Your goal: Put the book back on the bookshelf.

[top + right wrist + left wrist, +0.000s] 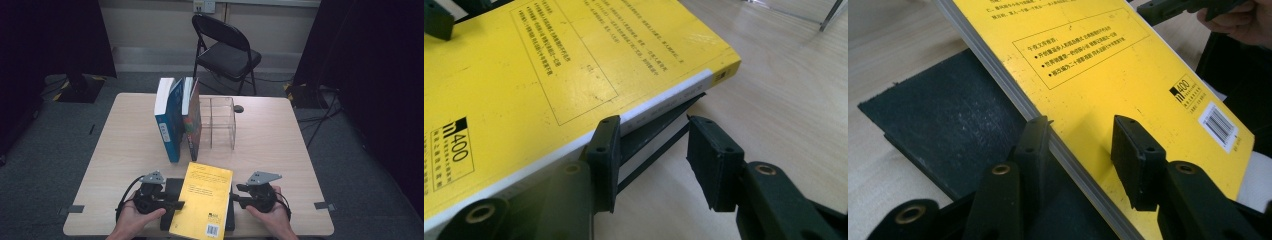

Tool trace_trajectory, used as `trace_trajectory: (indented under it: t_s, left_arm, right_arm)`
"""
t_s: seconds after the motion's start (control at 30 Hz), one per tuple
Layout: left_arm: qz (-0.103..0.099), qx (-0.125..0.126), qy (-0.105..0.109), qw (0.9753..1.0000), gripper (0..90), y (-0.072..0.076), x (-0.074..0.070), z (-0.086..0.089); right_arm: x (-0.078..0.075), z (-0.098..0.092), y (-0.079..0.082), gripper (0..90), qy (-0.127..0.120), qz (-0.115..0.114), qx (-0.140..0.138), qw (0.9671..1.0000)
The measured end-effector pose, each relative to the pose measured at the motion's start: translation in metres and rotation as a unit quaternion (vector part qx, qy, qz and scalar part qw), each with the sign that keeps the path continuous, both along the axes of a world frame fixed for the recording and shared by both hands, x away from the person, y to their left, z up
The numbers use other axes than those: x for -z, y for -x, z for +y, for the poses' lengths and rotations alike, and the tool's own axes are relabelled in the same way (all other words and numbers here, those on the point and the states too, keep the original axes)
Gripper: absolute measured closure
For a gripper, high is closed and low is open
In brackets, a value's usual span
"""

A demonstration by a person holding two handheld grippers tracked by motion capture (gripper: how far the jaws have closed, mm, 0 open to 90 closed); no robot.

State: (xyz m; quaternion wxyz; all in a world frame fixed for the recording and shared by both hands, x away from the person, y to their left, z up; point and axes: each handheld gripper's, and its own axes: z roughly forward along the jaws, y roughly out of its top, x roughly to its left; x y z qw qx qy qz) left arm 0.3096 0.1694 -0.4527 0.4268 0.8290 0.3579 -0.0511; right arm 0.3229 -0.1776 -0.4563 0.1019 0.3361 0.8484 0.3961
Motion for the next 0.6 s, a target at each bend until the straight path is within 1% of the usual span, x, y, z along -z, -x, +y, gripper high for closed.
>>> trace_trajectory:
  t_s: [0.07,0.1,0.13,0.17,0.2,0.23,0.27,0.3,0.33,0.37,0.4,0.43,0.57,0.6]
  left_arm:
    - [0.006,-0.03,0.001,0.9995,53.0,-0.004,0.001,0.0]
    - [0.01,-0.039,0.005,0.9992,50.0,-0.008,0.002,0.0]
    - [0.014,-0.04,0.007,0.9991,51.1,-0.012,0.002,0.0]
    - [0.008,-0.043,0.002,0.999,51.5,-0.017,0.002,-0.002]
    - [0.003,-0.054,-0.001,0.9986,50.3,-0.019,0.001,-0.003]
    - [0.006,-0.059,0.0,0.9982,49.4,-0.024,0.002,-0.004]
    - [0.01,-0.065,0.005,0.9978,49.6,-0.026,0.002,-0.005]
    - [0.009,-0.073,0.005,0.9973,50.1,-0.027,0.002,-0.006]
    - [0.008,-0.068,0.004,0.9976,50.1,-0.027,0.002,-0.009]
    - [0.002,-0.065,-0.001,0.9979,49.4,-0.027,0.002,-0.011]
    - [-0.001,-0.067,-0.004,0.9977,48.1,-0.027,0.002,-0.012]
    - [0.002,-0.072,0.0,0.9974,47.5,-0.027,0.002,-0.013]
    - [0.003,-0.071,0.007,0.9975,47.5,-0.028,0.003,-0.011]
    - [0.005,-0.074,0.007,0.9972,47.6,-0.029,0.003,-0.011]
  right_arm:
    - [0.0,0.003,-0.003,56.7,0.001,0.001,0.0,1.0]
    - [0.0,0.004,-0.004,56.8,0.001,-0.001,0.0,1.0]
    - [0.0,0.006,-0.004,56.9,0.002,-0.003,0.0,1.0]
    - [0.0,0.006,-0.004,56.8,0.003,-0.004,-0.001,1.0]
    - [0.0,0.007,-0.005,56.5,0.004,-0.003,-0.002,1.0]
    - [0.0,0.007,-0.005,56.5,0.003,-0.003,-0.002,1.0]
    - [0.0,0.006,-0.005,56.5,0.003,-0.004,-0.001,1.0]
    - [0.0,0.006,-0.005,56.5,0.003,-0.004,-0.001,1.0]
    - [0.001,0.006,-0.004,56.5,0.002,-0.005,-0.001,1.0]
    - [0.001,0.006,-0.005,56.5,0.0,-0.005,-0.002,1.0]
    - [0.001,0.006,-0.005,56.4,-0.001,-0.004,-0.002,1.0]
    - [0.001,0.006,-0.005,56.6,-0.001,-0.005,-0.001,1.0]
    - [0.001,0.006,-0.004,57.3,-0.001,-0.004,0.0,1.0]
    - [0.001,0.006,-0.004,58.0,0.0,-0.005,0.0,1.0]
